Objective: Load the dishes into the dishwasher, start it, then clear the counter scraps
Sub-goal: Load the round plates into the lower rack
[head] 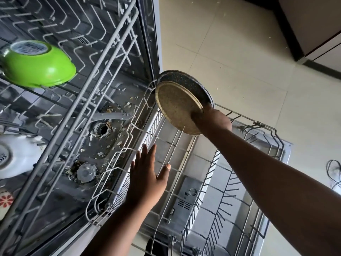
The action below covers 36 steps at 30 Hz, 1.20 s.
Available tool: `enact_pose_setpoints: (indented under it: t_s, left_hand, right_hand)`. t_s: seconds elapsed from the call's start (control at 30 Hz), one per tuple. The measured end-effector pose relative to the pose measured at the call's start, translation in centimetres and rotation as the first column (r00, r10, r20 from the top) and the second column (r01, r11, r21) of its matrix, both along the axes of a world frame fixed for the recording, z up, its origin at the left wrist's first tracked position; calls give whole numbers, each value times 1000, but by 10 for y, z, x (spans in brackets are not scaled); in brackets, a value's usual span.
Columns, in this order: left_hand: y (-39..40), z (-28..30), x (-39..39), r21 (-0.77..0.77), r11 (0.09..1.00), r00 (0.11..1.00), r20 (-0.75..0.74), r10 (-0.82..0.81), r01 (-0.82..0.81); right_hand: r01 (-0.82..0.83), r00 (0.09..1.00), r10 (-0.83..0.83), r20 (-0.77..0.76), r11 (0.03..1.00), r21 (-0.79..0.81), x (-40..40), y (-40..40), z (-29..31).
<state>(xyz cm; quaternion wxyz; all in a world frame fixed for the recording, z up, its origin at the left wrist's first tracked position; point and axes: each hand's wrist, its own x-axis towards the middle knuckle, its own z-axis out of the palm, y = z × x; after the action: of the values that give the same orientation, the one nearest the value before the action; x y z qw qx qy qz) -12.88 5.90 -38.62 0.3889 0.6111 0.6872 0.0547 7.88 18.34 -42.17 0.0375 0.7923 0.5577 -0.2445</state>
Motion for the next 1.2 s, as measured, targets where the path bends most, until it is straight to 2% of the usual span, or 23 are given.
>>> enact_pose_setpoints:
  t_s: [0.1,0.23,0.3,0.43,0.53,0.6,0.7,0.8,0.93,1.07,1.2]
  left_hand:
    - [-8,-1,-3,-64,998,997,-66,-31,27]
    - [-23,6,-11,-137,990,990,-130,-55,37]
    - [-33,15,-12,-176,983,983,-165,-83,54]
    - [-56,50,-18,-189,977,968,-211,-135,96]
    - [-86,82,-25,-213,971,948,-271,-170,113]
    - [-109,97,-30,-227,969,940,-297,-169,102]
    - [-152,122,-46,-242,970,934,-335,-123,41]
    - [-196,152,-61,-215,976,943,-327,-57,-16]
    - [-257,183,-86,-214,965,931,-358,68,-153]
    - [-329,197,-115,-152,923,878,-394,273,-355]
    - [-405,207,-130,-53,894,815,-437,379,-444]
  right_hand:
    - [-50,999,50,12,998,-36,2,-10,5]
    - [50,988,-52,-144,999,-18,6,-34,21]
    - [44,990,-45,-136,999,-12,7,-56,33]
    - [-116,989,106,-105,988,-97,1,-113,66]
    - [-331,942,318,-107,932,-144,-13,-161,93]
    - [-471,882,461,-100,869,-151,-26,-186,109]
    - [-673,738,672,-56,730,-120,-54,-216,139]
    - [-800,600,800,-15,599,-45,-84,-239,167]
    - [-896,443,893,-75,439,-66,-124,-276,189]
    - [-971,231,972,-42,228,-68,-171,-316,218]
    - [-996,50,999,-9,49,-81,-213,-366,237]
